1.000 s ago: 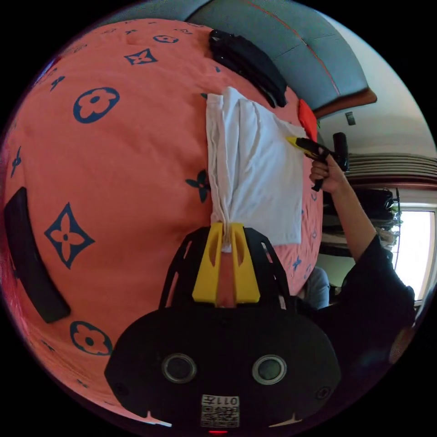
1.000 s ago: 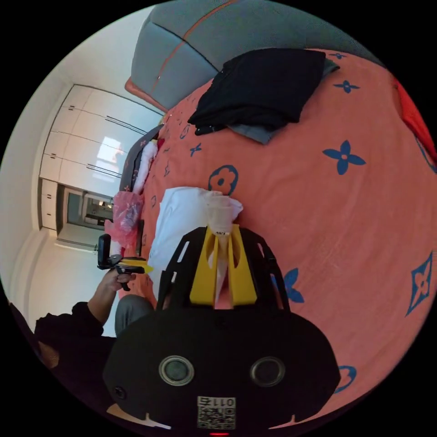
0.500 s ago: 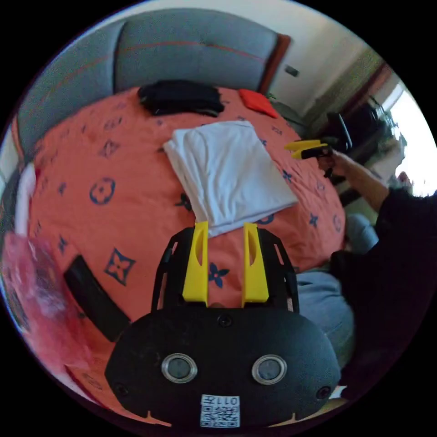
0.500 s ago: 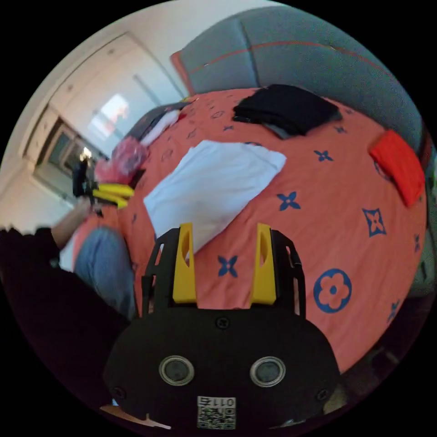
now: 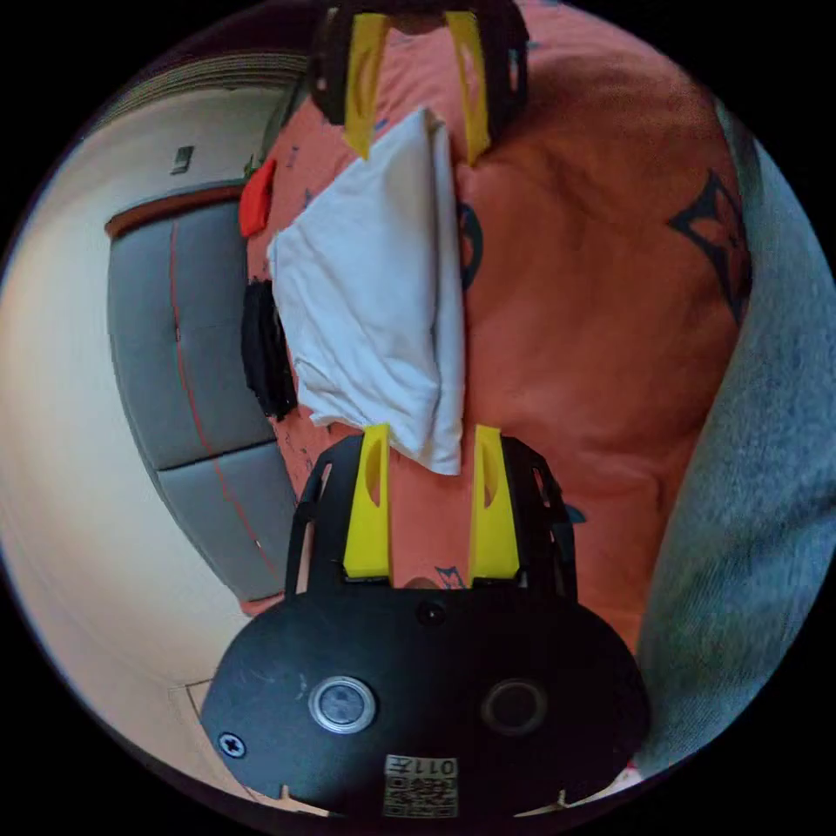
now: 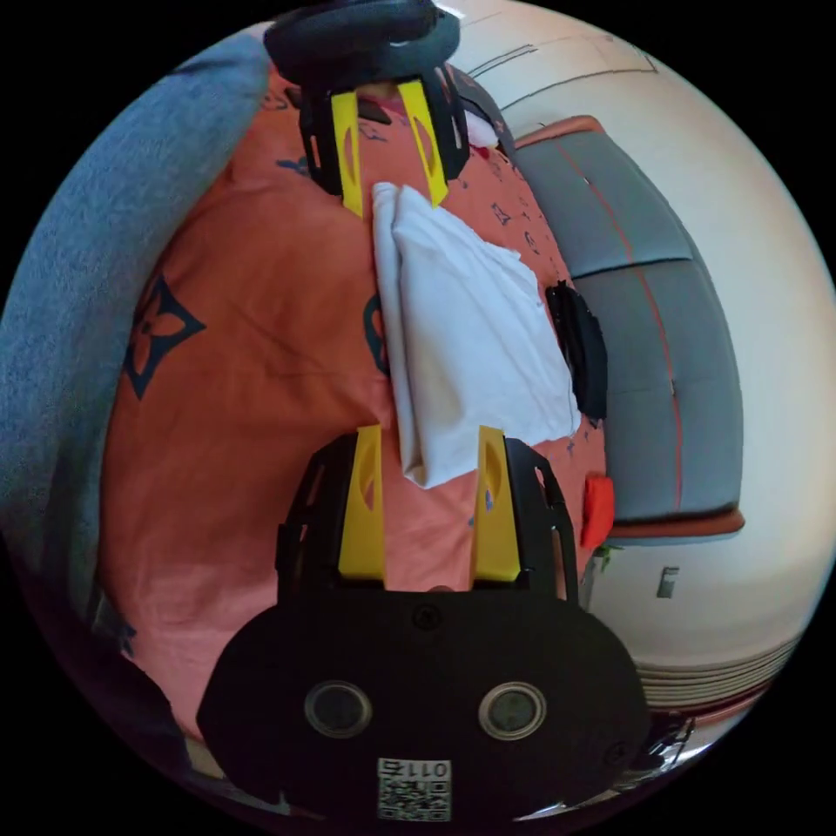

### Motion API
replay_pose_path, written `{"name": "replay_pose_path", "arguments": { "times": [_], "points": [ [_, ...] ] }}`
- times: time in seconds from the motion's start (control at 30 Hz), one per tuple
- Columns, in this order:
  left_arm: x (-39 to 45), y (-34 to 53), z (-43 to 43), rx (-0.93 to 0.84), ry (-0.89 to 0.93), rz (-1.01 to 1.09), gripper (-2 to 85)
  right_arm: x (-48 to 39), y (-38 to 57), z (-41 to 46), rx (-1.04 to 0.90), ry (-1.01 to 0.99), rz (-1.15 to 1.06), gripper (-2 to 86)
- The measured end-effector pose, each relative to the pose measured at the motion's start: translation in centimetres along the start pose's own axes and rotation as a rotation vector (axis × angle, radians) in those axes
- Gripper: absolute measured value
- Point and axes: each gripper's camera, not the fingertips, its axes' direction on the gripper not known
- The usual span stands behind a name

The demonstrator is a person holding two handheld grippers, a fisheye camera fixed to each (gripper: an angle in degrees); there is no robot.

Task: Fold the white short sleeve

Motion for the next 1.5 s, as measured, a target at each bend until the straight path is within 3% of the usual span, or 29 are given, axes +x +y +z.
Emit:
{"name": "replay_pose_path", "arguments": {
  "times": [0.37, 0.57, 0.63, 0.77, 1.0, 1.2, 1.33, 1.5],
  "points": [
    [2.2, -5.1, 0.5, 0.026, -0.208, -0.054, 10.6, -2.8, -3.9, -1.1, -0.014, 0.088, 0.002, 12.5],
    [2.8, -8.3, 1.8, 0.043, -0.192, 0.067, 5.1, -4.0, -5.0, -1.3, -0.012, 0.133, -0.048, 7.6],
    [1.8, -8.7, 1.9, 0.055, -0.149, 0.023, 4.2, -3.4, -5.6, -1.2, -0.03, 0.122, -0.053, 5.8],
    [-4.5, -8.3, 0.6, 0.094, 0.069, -0.14, 3.5, 2.5, -6.5, -3.5, -0.037, -0.041, -0.03, 4.0],
    [-16.8, -5.4, -5.3, 0.294, 0.317, -0.173, 4.1, 16.5, -6.6, -13.4, -0.037, -0.147, -0.002, 3.4],
    [-29.5, -1.4, -11.1, 0.502, 0.513, -0.136, 4.5, 27.9, -6.3, -21.1, -0.058, -0.392, 0.1, 3.2],
    [-35.0, -3.2, -9.8, 0.448, 0.562, -0.144, 4.4, 34.0, -5.5, -18.8, -0.037, -0.581, 0.2, 3.0],
    [-41.9, -8.0, -3.6, 0.279, 0.438, -0.343, 4.0, 40.2, -5.7, -13.2, -0.026, -0.39, 0.285, 3.0]
  ]
}}
